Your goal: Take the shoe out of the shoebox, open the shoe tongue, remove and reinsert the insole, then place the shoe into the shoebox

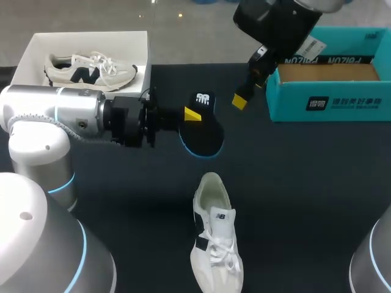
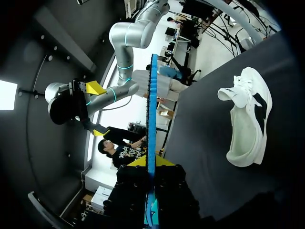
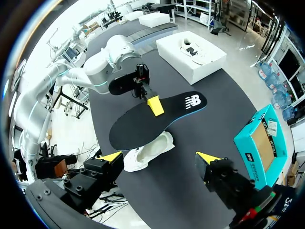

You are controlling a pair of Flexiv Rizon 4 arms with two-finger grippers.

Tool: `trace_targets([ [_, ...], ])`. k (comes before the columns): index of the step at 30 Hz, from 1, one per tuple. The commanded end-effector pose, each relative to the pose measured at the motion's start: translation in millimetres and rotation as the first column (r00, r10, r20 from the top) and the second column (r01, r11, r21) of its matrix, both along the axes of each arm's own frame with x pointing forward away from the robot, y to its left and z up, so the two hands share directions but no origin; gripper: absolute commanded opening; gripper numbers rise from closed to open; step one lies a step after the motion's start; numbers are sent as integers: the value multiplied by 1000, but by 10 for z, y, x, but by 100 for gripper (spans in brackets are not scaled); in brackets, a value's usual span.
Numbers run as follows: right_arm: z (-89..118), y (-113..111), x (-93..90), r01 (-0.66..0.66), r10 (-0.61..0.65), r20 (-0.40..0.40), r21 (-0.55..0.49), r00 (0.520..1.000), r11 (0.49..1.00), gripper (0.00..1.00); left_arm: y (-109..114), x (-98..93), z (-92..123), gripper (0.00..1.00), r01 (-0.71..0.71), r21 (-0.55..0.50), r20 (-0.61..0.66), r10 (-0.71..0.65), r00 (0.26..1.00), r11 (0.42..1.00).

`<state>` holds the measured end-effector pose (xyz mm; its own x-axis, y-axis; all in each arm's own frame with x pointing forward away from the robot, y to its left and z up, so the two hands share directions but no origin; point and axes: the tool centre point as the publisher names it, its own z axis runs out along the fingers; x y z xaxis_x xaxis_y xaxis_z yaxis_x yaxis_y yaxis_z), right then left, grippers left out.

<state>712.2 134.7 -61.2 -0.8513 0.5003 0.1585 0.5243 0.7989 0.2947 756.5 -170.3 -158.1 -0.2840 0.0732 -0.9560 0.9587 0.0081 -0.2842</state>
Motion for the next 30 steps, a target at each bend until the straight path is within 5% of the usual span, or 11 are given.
trace_targets([
  [1, -4, 12, 12, 0, 0, -1, -3, 1000, 1000, 100, -17, 12, -13, 0, 1, -1, 2, -1, 1000, 1000],
  [9, -185, -34, 23, 18, -5, -60, 223, 998, 975, 100, -17, 12, -13, 0, 1, -1, 2, -1, 1000, 1000],
  [30, -467, 262, 47, 215, -118, -243, 424, 963, 880, 100, -17, 12, -13, 0, 1, -1, 2, -1, 1000, 1000],
])
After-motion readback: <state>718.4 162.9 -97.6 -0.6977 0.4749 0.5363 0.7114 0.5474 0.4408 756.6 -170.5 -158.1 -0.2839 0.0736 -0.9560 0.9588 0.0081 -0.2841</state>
